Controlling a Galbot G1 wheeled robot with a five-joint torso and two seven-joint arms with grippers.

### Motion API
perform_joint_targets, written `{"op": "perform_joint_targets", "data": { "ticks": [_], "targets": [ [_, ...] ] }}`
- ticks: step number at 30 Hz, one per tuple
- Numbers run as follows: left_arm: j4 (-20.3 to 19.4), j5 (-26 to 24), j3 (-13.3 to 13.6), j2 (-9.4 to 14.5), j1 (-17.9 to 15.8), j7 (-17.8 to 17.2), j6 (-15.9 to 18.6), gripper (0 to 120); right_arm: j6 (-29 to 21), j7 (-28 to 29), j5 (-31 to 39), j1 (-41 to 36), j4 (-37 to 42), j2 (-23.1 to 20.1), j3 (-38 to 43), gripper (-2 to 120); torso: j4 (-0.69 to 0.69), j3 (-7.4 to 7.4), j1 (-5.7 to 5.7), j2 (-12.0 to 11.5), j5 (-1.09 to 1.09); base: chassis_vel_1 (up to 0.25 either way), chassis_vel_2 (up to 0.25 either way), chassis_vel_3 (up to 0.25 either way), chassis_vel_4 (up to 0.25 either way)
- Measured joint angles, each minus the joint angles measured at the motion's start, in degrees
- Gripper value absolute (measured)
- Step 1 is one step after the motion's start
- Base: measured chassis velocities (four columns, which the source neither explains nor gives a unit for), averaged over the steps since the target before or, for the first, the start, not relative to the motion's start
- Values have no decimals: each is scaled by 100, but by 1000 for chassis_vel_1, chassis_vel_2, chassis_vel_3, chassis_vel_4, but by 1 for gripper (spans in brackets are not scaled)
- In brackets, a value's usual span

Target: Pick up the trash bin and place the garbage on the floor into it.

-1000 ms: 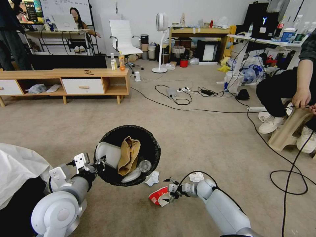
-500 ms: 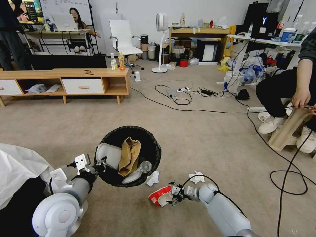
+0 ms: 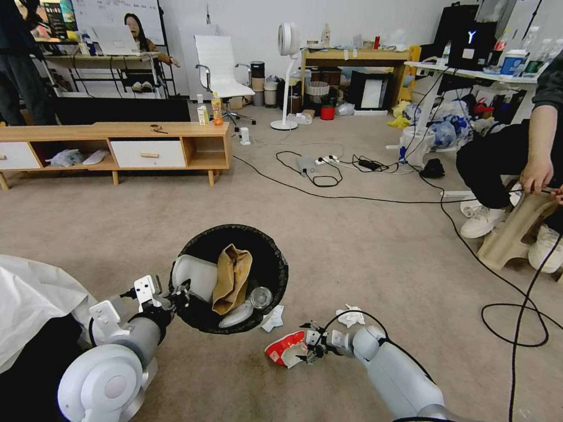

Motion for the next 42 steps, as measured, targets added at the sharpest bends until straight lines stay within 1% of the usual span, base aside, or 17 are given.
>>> {"op": "perform_joint_targets", "data": {
  "ticks": [6, 18, 19, 20, 22, 23, 25, 28, 29, 31, 33, 35, 37, 38, 40, 41, 42],
  "targets": [
    [50, 13, 12, -1, -33, 20, -7, 4, -24, 38, -19, 17, -87, 33, -4, 99, 0, 0, 0, 0, 0, 0, 0, 0, 0],
    [65, 9, 16, 14, -47, 29, -13, 4, -50, 66, -91, 151, -230, 172, -43, 100, 1, 0, 0, 0, 0, 0, 0, 0, 0],
    [66, 9, 32, 6, -50, 30, -13, 4, -66, 81, -129, 156, -230, 177, -45, 93, 1, 0, 0, 0, 0, 0, 0, 0, 0],
    [66, 9, 32, 6, -50, 30, -13, 4, -66, 81, -129, 156, -230, 177, -45, 93, 1, 0, 0, 0, 0, 0, 0, 0, 0],
    [65, 11, 57, 0, -50, 31, -12, 4, -77, 78, -159, 157, -230, 172, -43, 83, 0, 0, 0, 0, 0, 0, 0, 0, 0],
    [65, 11, 57, 0, -50, 31, -12, 4, -77, 78, -159, 157, -230, 172, -43, 83, 0, 0, 0, 0, 0, 0, 0, 0, 0],
    [65, 25, 85, -17, -58, 31, -13, 4, -82, 42, -166, 153, -222, 145, -34, 70, 0, 0, 0, 0, 0, 0, 0, 0, 0],
    [65, 30, 92, -23, -61, 31, -13, 4, -82, 27, -166, 148, -216, 137, -32, 68, 0, 0, 0, 0, 0, 0, 0, 0, 0],
    [66, 38, 106, -34, -63, 31, -13, 4, -82, -8, -166, 131, -205, 121, -27, 60, 0, 0, 0, 0, 0, 0, 0, 0, 0],
    [64, 44, 114, -42, -64, 31, -13, 4, -82, -20, -165, 120, -193, 117, -25, 55, 0, 0, 0, 0, 0, 0, 0, 0, 0],
    [58, 57, 126, -51, -63, 31, -13, 4, -81, -31, -153, 97, -158, 116, -22, 42, 0, 0, 0, 0, 0, 0, 0, 0, 0],
    [54, 62, 131, -52, -63, 31, -14, 4, -78, -33, -144, 86, -134, 117, -22, 38, 1, 0, 0, 0, 0, 0, 0, 0, 0],
    [31, 72, 144, -54, -62, 31, -14, 4, -60, -58, -80, 48, -46, 111, -25, 27, 0, 0, 0, 0, 0, 0, 0, 0, 0],
    [31, 72, 144, -54, -62, 31, -14, 4, -60, -58, -80, 48, -46, 111, -25, 27, 0, 0, 0, 0, 0, 0, 0, 0, 0],
    [18, 75, 145, -45, -62, 31, -15, 4, -38, -88, -37, 20, 18, 106, -27, 16, 0, 0, 0, 0, 0, 0, 0, 0, 0],
    [18, 75, 145, -45, -62, 31, -15, 4, -38, -88, -37, 20, 18, 106, -27, 16, 0, 0, 0, 0, 0, 0, 0, 0, 0],
    [17, 75, 145, -41, -62, 31, -15, 4, -31, -98, -24, 12, 32, 106, -27, 11, 0, 0, 0, 0, 0, 0, 0, 0, 0]
  ]
}}
